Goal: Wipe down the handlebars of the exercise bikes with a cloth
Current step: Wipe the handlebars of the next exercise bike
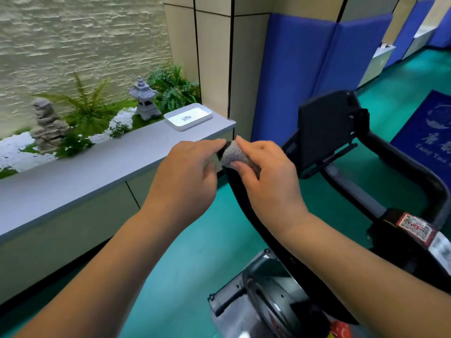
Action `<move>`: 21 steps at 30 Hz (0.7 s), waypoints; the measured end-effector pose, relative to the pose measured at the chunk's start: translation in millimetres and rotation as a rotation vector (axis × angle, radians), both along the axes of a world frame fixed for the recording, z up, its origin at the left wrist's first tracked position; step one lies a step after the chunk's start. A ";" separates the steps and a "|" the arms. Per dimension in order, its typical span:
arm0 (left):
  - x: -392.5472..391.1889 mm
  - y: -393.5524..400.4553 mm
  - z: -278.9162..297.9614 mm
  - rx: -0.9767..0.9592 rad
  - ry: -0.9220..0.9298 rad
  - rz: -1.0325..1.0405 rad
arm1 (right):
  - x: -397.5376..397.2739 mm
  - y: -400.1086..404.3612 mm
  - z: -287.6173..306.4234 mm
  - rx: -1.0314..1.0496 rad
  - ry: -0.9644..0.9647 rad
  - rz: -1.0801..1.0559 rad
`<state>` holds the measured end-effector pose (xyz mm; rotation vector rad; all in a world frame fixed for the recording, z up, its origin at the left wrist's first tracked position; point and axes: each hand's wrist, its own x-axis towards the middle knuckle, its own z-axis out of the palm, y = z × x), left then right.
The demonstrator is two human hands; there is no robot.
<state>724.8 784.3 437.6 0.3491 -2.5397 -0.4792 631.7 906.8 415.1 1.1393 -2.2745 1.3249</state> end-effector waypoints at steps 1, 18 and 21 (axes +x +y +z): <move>0.2 -0.4 1.0 0.001 -0.004 -0.011 | -1.6 -7.0 4.6 -0.010 -0.021 0.001; 0.9 -10.0 -0.8 0.133 0.077 -0.032 | 8.4 -3.5 3.9 -0.024 -0.237 -0.030; -0.7 -13.5 -2.9 0.277 0.076 -0.025 | 17.3 10.4 -7.3 0.014 -0.283 -0.056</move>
